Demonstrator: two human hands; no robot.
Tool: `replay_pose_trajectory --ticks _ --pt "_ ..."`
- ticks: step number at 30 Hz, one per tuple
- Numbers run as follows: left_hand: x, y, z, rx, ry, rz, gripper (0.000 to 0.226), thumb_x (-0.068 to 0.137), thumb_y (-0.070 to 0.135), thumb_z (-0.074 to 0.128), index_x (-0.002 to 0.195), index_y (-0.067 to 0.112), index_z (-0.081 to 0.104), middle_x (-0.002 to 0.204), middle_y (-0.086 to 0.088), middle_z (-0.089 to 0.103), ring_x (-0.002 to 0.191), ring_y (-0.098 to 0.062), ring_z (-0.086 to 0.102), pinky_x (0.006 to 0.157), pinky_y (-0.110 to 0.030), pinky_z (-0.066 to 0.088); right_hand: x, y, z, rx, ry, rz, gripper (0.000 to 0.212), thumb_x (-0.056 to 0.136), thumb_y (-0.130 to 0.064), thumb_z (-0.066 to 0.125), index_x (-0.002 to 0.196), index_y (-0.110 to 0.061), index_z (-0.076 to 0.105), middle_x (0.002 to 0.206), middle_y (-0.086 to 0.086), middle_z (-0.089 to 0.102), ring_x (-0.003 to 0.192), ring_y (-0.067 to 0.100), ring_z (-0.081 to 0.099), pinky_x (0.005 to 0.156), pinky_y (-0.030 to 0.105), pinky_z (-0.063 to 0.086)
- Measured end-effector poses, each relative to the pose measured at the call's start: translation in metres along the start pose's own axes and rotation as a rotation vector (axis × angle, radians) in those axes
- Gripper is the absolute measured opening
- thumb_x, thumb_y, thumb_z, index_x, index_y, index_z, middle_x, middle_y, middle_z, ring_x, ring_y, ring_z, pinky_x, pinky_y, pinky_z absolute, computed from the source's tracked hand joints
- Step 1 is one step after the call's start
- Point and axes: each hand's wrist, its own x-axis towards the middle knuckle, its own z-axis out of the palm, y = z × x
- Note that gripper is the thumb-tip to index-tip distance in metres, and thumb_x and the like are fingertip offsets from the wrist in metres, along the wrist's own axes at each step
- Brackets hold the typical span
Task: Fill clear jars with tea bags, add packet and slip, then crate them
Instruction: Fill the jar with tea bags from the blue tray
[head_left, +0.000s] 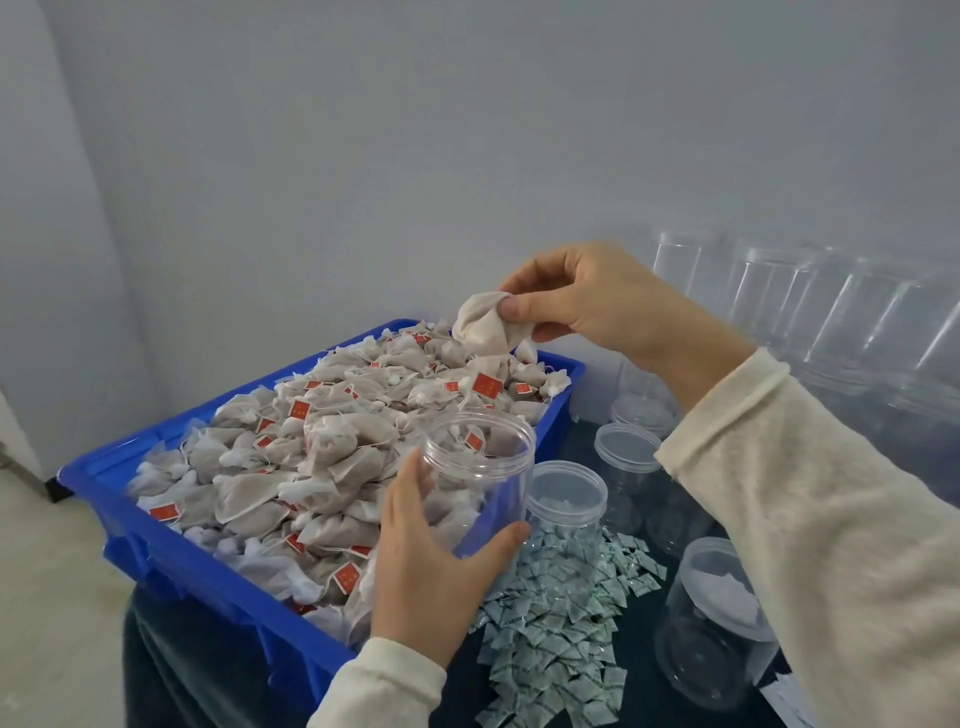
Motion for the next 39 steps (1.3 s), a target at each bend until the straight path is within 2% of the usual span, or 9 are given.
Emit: replay_pose_trajectory --ticks 5,8,10,19,23,27,35,37,39 --pt "-0.001 0.002 0.003 -0.022 -0.001 -0.003 0.115 0.043 0.066 0.073 0.143 0.028 0.031 0.134 0.013 0.043 0.112 0.015 0.041 0.091 -0.01 0.035 -0.018 0.0 0.006 -0.003 -0.058 0.025 0.011 0.082 -0.015 0.075 0.078 -0.025 0.071 0.074 -0.008 0.073 0.072 0.012 0.066 0.068 0.023 0.059" --pt "-0.003 0.004 0.006 -0.026 -0.007 0.009 0.116 0.045 0.064 0.073 0.145 0.024 0.031 0.138 0.008 0.045 0.124 -0.004 0.043 0.106 -0.034 0.041 -0.027 0.005 0.013 -0.044 -0.134 0.063 0.011 0.083 -0.015 0.074 0.079 -0.026 0.071 0.073 -0.012 0.072 0.066 0.0 0.065 0.062 0.014 0.052" --pt "-0.003 0.006 0.006 -0.045 -0.01 0.018 0.114 0.046 0.063 0.074 0.144 0.024 0.033 0.136 0.008 0.049 0.126 -0.009 0.045 0.106 -0.042 0.042 -0.03 0.01 0.017 -0.062 -0.173 0.091 0.011 0.083 -0.013 0.074 0.081 -0.024 0.071 0.072 -0.012 0.072 0.065 -0.003 0.063 0.063 0.011 0.052" --pt "-0.006 0.007 0.007 -0.032 -0.009 0.028 0.105 0.05 0.06 0.077 0.141 0.026 0.036 0.131 0.008 0.053 0.121 -0.012 0.051 0.102 -0.042 0.045 -0.037 0.017 0.03 -0.231 -0.222 0.088 0.009 0.081 -0.021 0.077 0.08 -0.027 0.071 0.074 -0.017 0.071 0.073 -0.005 0.065 0.073 0.011 0.051" --pt "-0.006 0.005 0.007 -0.063 -0.009 0.027 0.105 0.051 0.053 0.084 0.141 0.03 0.035 0.132 0.011 0.053 0.121 -0.005 0.051 0.099 -0.029 0.047 -0.036 0.015 0.029 -0.233 -0.173 0.06 0.009 0.083 -0.021 0.075 0.077 -0.027 0.071 0.068 -0.016 0.069 0.064 -0.008 0.061 0.063 0.004 0.044" --pt "-0.007 0.001 0.006 -0.073 -0.02 0.012 0.11 0.048 0.056 0.084 0.142 0.03 0.033 0.133 0.01 0.051 0.122 -0.01 0.051 0.102 -0.04 0.046 -0.033 0.013 0.023 -0.197 -0.099 0.053 0.004 0.085 -0.018 0.073 0.081 -0.02 0.072 0.07 -0.01 0.07 0.059 -0.002 0.06 0.061 0.009 0.05" --pt "-0.006 0.004 0.004 -0.091 0.012 0.026 0.11 0.047 0.066 0.081 0.14 0.03 0.035 0.133 0.01 0.052 0.122 -0.009 0.051 0.102 -0.041 0.047 -0.02 0.03 0.026 -0.185 -0.073 0.125 0.006 0.086 -0.019 0.072 0.08 -0.019 0.072 0.07 -0.007 0.072 0.056 -0.002 0.059 0.056 0.008 0.046" --pt "-0.006 0.005 0.002 -0.073 0.039 0.04 0.112 0.046 0.07 0.078 0.141 0.029 0.035 0.133 0.011 0.051 0.123 -0.007 0.05 0.103 -0.039 0.046 -0.011 0.045 0.034 -0.231 -0.071 0.167 0.008 0.086 -0.018 0.071 0.078 -0.02 0.071 0.069 -0.008 0.07 0.062 -0.001 0.061 0.059 0.012 0.047" --pt "-0.006 0.006 -0.001 -0.069 0.068 0.044 0.113 0.047 0.067 0.078 0.142 0.027 0.034 0.135 0.012 0.05 0.124 -0.007 0.048 0.104 -0.04 0.044 -0.001 0.064 0.048 -0.383 -0.171 0.209 0.008 0.087 -0.021 0.069 0.084 -0.014 0.072 0.084 0.0 0.071 0.08 0.014 0.065 0.07 0.023 0.05"
